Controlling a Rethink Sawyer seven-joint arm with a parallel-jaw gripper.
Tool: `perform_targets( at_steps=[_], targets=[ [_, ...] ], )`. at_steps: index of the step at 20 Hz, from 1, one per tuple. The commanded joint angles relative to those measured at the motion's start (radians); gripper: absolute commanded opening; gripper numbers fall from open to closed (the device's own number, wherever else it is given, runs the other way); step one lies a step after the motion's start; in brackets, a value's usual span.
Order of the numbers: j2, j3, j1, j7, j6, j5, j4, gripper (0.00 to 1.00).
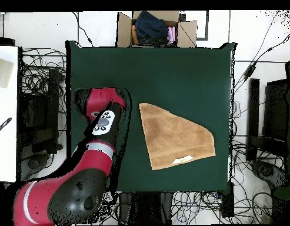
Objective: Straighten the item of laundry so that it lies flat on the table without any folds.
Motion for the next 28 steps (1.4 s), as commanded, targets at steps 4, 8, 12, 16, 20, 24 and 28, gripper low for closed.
perform_targets(
  at_steps=[4, 8, 12, 16, 20, 24, 28],
  targets=[
    [-0.068, 0.064, -0.033, 0.304, -0.151, 0.057, 0.116, 1.0],
    [-0.017, 0.068, -0.045, 0.301, -0.115, 0.05, 0.034, 1.0],
    [0.029, 0.072, -0.063, 0.296, -0.082, 0.047, -0.04, 1.0],
    [0.062, 0.074, -0.071, 0.305, -0.063, 0.048, -0.095, 1.0],
    [0.112, 0.066, -0.084, 0.313, -0.025, 0.047, -0.187, 1.0],
    [0.181, 0.055, -0.103, 0.316, 0.038, 0.046, -0.32, 1.0],
    [0.232, 0.043, -0.118, 0.317, 0.088, 0.041, -0.424, 1.0]
  ],
)
